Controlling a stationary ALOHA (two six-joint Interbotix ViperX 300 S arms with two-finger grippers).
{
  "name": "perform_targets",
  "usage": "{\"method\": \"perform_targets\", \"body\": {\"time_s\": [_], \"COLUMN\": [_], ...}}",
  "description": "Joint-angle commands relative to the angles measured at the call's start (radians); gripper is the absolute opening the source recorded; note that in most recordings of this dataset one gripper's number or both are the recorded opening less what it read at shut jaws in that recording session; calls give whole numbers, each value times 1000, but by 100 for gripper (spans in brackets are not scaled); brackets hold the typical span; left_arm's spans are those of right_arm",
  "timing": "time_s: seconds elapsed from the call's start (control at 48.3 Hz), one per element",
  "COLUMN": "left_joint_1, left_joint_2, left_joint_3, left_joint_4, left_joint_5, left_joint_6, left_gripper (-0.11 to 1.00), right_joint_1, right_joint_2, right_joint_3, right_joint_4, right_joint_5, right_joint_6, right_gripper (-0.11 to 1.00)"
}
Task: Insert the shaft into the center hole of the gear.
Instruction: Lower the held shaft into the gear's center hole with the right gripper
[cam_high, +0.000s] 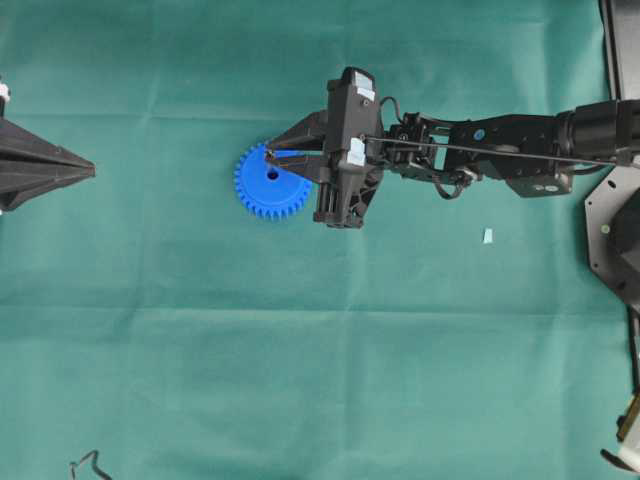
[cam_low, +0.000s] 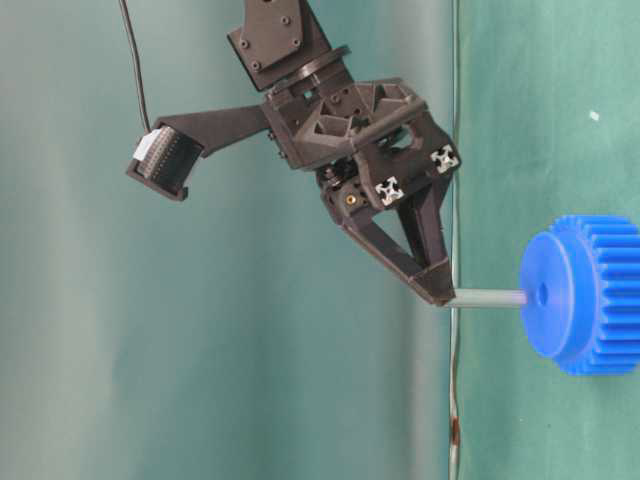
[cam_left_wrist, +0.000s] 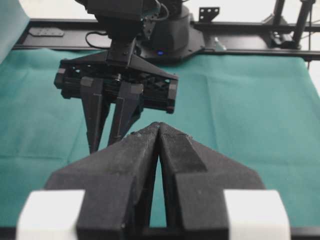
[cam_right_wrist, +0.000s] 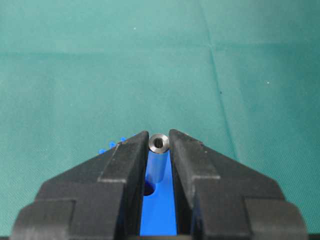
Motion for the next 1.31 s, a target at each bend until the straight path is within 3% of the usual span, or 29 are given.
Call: {"method": "perform_targets", "body": {"time_s": [0.0, 0.394, 1.285], "left_joint_1": [3, 3, 3], "left_joint_2": [5, 6, 11], "left_joint_3": [-28, -28, -25], "left_joint_4": [3, 3, 3], "left_joint_5": [-5, -2, 21], "left_joint_6": [-2, -2, -3], "left_gripper": [0, 0, 0], "right_joint_1": [3, 2, 43], "right_joint_2": [-9, 31, -25], "right_joint_3": [-15, -15, -6], "right_joint_4": [0, 2, 3], "right_joint_5": [-3, -8, 26], "right_joint_6": [0, 3, 8], "right_gripper": [16, 16, 16]}}
